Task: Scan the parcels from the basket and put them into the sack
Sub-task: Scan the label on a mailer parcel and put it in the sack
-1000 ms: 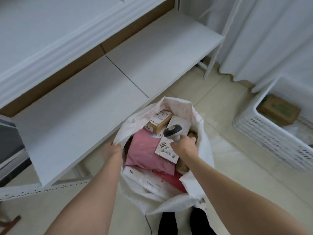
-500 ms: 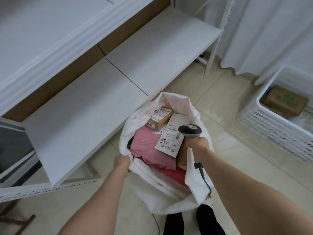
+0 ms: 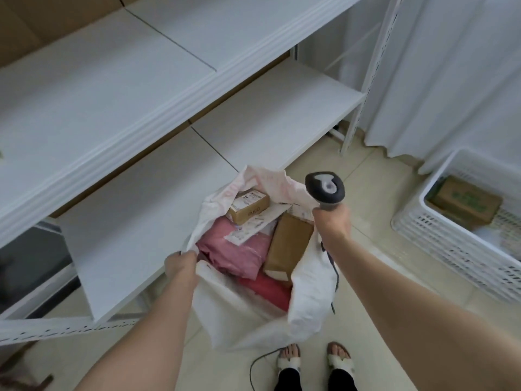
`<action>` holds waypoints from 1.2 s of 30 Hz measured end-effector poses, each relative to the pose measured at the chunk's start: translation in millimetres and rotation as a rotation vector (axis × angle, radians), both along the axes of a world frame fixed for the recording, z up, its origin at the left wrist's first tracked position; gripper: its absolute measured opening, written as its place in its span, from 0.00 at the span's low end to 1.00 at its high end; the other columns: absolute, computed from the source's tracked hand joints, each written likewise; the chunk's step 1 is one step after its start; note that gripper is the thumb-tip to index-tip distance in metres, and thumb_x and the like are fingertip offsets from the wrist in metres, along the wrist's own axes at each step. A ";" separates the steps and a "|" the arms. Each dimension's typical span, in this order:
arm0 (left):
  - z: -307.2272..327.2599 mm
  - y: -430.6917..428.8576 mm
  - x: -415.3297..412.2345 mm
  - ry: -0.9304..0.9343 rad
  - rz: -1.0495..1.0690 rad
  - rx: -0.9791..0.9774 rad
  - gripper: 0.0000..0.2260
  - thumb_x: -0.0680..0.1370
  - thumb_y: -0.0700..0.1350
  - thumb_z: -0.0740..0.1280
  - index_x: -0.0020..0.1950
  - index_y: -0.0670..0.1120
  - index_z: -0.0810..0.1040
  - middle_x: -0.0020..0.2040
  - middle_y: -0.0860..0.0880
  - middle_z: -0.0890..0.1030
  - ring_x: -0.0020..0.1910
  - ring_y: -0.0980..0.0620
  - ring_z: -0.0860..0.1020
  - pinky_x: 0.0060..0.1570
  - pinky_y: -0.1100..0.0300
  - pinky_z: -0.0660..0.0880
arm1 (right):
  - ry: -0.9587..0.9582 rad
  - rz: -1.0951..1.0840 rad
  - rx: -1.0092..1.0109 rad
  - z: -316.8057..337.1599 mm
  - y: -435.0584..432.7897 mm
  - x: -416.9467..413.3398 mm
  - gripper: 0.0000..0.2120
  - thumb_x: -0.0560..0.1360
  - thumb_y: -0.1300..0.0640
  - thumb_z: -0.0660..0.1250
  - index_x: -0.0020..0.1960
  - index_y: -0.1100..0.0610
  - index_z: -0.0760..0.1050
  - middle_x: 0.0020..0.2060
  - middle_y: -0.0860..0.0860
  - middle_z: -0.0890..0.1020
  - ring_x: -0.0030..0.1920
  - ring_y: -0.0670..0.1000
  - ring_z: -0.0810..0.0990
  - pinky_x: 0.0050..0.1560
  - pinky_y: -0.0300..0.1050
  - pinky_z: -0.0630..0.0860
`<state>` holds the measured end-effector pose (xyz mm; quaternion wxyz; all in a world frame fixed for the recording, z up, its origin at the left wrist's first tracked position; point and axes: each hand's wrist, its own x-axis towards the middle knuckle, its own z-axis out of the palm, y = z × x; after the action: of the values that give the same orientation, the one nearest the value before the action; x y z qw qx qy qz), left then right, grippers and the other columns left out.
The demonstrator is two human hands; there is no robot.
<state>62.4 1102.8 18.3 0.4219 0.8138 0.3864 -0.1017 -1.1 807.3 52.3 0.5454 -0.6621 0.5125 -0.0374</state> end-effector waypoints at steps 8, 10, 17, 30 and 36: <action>-42.3 5.0 -32.7 0.175 0.047 -0.068 0.13 0.74 0.42 0.66 0.54 0.34 0.77 0.37 0.42 0.77 0.39 0.43 0.75 0.42 0.54 0.72 | 0.119 0.155 0.074 -50.5 11.4 -29.7 0.06 0.70 0.65 0.65 0.43 0.56 0.74 0.32 0.51 0.76 0.32 0.49 0.73 0.30 0.40 0.67; -50.7 -0.8 -27.7 0.242 -0.024 -0.104 0.18 0.74 0.47 0.68 0.58 0.36 0.75 0.51 0.39 0.79 0.47 0.42 0.77 0.50 0.54 0.74 | 0.149 0.156 0.115 -61.9 12.4 -39.2 0.05 0.69 0.64 0.65 0.38 0.55 0.73 0.31 0.51 0.75 0.32 0.51 0.73 0.33 0.42 0.68; -66.2 -34.9 20.9 0.234 -0.464 0.050 0.41 0.71 0.49 0.74 0.77 0.44 0.55 0.74 0.42 0.63 0.71 0.42 0.66 0.68 0.49 0.65 | 0.191 0.099 0.113 -88.7 -11.8 -33.7 0.04 0.67 0.59 0.71 0.37 0.54 0.76 0.39 0.55 0.80 0.37 0.55 0.80 0.41 0.51 0.80; -13.6 -50.7 79.5 -0.288 0.099 -0.331 0.18 0.70 0.27 0.53 0.42 0.48 0.74 0.34 0.52 0.70 0.30 0.53 0.66 0.30 0.64 0.65 | 0.153 0.044 0.234 -80.1 -17.3 0.7 0.05 0.72 0.67 0.67 0.41 0.59 0.74 0.42 0.58 0.79 0.43 0.57 0.78 0.48 0.50 0.79; -17.5 -36.4 61.9 -0.239 0.002 -0.078 0.12 0.72 0.30 0.60 0.51 0.42 0.77 0.44 0.44 0.78 0.47 0.43 0.77 0.39 0.63 0.72 | 0.033 -0.032 0.205 -38.1 -22.2 20.5 0.07 0.73 0.68 0.66 0.46 0.59 0.73 0.34 0.51 0.73 0.35 0.49 0.74 0.29 0.38 0.67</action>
<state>124.3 1066.4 0.8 0.4964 0.8027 0.3300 -0.0185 19.4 785.1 14.2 0.6013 -0.5950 0.5331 0.0175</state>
